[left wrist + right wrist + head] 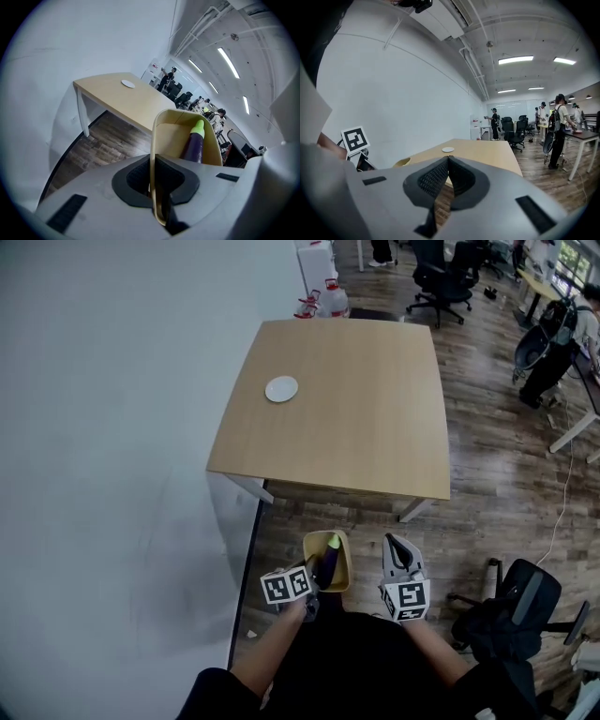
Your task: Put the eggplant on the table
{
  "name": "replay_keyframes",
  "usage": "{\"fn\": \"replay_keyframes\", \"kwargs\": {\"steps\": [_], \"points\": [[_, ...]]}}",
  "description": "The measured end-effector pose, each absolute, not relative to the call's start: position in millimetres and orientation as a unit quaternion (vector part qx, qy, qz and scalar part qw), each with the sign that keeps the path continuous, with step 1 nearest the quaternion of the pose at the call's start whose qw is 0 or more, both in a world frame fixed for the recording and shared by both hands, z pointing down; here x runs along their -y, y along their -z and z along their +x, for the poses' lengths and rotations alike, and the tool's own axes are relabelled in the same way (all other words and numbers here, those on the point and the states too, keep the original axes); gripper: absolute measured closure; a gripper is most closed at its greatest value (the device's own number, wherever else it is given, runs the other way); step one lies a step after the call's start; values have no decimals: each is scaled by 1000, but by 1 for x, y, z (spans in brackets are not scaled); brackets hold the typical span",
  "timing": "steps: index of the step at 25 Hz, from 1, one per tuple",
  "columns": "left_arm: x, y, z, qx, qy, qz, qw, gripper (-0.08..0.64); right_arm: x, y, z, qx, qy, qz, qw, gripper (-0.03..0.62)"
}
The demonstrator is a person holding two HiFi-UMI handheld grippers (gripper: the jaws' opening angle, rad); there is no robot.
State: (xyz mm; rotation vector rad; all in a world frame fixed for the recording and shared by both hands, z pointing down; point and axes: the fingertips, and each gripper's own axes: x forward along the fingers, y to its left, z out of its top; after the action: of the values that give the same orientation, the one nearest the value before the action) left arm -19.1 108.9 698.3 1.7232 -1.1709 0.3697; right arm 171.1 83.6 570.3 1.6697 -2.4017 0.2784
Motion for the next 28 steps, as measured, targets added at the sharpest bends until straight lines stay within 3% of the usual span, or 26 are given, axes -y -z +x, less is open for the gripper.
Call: {"fn": "replay_keyframes", "kwargs": {"steps": [8, 19, 28], "points": [[-29, -707, -66, 443, -159, 717, 515, 543, 6, -550, 101, 819, -52, 564, 91, 532], [52, -734, -142, 440, -184, 725, 497, 543, 81, -552, 24, 821, -52, 557, 117, 532], [105, -751, -171, 460, -196, 708, 498, 543, 128, -568, 8, 823, -78, 551, 111, 532]]}}
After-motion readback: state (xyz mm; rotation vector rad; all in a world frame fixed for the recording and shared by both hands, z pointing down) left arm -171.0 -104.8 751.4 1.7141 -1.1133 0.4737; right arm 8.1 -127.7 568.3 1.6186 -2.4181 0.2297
